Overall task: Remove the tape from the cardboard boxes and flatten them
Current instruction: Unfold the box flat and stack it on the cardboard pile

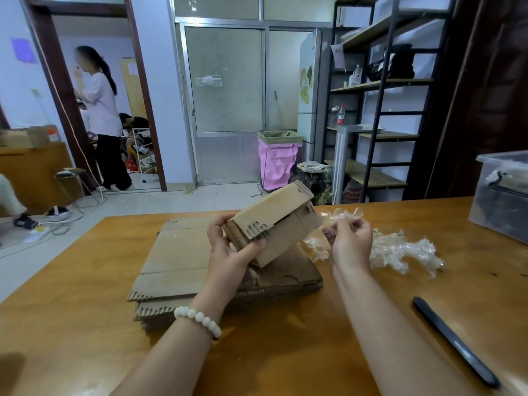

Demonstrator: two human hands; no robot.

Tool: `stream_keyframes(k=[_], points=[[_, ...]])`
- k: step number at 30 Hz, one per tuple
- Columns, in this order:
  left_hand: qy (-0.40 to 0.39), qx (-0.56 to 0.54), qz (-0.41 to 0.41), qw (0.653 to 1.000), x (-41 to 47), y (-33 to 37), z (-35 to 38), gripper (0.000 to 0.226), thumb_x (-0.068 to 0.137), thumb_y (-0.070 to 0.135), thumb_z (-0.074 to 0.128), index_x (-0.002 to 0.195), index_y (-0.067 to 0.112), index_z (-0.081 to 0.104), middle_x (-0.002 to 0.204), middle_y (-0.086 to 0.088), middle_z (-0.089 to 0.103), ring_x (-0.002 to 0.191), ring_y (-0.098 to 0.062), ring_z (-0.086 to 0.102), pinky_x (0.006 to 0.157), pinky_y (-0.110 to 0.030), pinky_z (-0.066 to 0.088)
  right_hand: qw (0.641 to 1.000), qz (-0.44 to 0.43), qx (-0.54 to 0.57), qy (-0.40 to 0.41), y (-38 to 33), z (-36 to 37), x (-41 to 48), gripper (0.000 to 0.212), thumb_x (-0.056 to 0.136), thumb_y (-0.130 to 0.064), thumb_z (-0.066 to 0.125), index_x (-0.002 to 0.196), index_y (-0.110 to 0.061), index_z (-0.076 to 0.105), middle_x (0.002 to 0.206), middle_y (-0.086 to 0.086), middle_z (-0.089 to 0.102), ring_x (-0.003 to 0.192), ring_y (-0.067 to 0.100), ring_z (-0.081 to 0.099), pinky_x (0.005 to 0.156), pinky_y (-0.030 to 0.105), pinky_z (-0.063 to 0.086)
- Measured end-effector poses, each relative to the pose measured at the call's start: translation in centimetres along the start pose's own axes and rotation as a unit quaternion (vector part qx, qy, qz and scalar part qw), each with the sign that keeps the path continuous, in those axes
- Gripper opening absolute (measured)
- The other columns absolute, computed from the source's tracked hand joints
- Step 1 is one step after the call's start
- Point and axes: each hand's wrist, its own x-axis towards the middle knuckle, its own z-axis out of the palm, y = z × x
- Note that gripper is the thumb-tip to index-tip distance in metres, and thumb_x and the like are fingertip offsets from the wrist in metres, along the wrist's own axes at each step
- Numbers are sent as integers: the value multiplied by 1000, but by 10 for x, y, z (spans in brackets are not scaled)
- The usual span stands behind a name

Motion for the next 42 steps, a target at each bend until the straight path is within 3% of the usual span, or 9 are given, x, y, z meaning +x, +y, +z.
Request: stream_keyframes(k=[5,11,17,20,23,29,33,38,42], points=[[6,-59,-14,998,1,1,6,58,81,-9,66,109,36,41,117,-13,54,111,-40,56,47,-22,51,994,-63,-86,21,3,1,1,11,96,-5,47,106,-11,44,86,2,55,67,12,57,66,24,46],[-2,-109,-24,994,-3,10,8,46,88,-12,52,112,24,36,103,0,54,79,-10,67,59,-32,53,971,-119,-197,69,8,-13,17,14,97,-7,46,110,-9,42,86,-4,47,83,16,50,61,16,38],[30,-148,0,989,2,17,-7,58,72,7,69,116,25,35,115,-4,50,92,-17,59,59,-31,57,965,-113,-130,199,-6,-39,37,7,98,-13,46,103,-15,42,105,2,52,84,13,54,60,11,40],[18,-74,26,997,2,17,-14,64,65,13,78,108,38,38,121,-11,49,79,-9,69,53,-31,58,944,-189,-190,195,-7,-49,47,11,95,-13,52,106,-17,51,115,4,56,95,17,60,77,25,51],[27,-22,36,999,4,9,-14,61,56,32,80,100,54,45,133,-17,43,102,-18,64,61,-35,60,884,-275,-368,89,4,-49,49,23,96,-9,49,116,-7,60,116,8,57,104,20,55,85,27,46],[34,69,69,995,2,6,-13,58,52,46,76,96,63,43,134,-16,40,126,-29,44,91,-51,54,674,-90,-729,-71,8,-47,37,37,98,-8,34,129,-13,53,143,15,37,130,33,33,106,43,32],[26,118,91,989,-1,5,-8,65,55,47,77,105,61,37,138,-8,30,132,-26,37,96,-48,52,690,-101,-716,-38,14,-46,37,34,94,-6,37,126,-6,49,139,17,33,123,32,30,101,38,29],[62,185,174,965,-3,2,0,71,71,10,84,114,35,33,144,-1,12,126,0,19,89,4,32,856,-163,-489,34,1,-48,42,53,87,-20,63,133,-7,42,135,15,32,123,29,33,94,37,39],[119,272,244,923,-3,2,4,81,66,20,85,121,40,28,149,-7,4,135,-5,9,109,-20,25,854,-277,-439,23,-4,-42,31,12,88,-19,60,97,-13,57,107,5,47,107,27,48,81,31,42]])
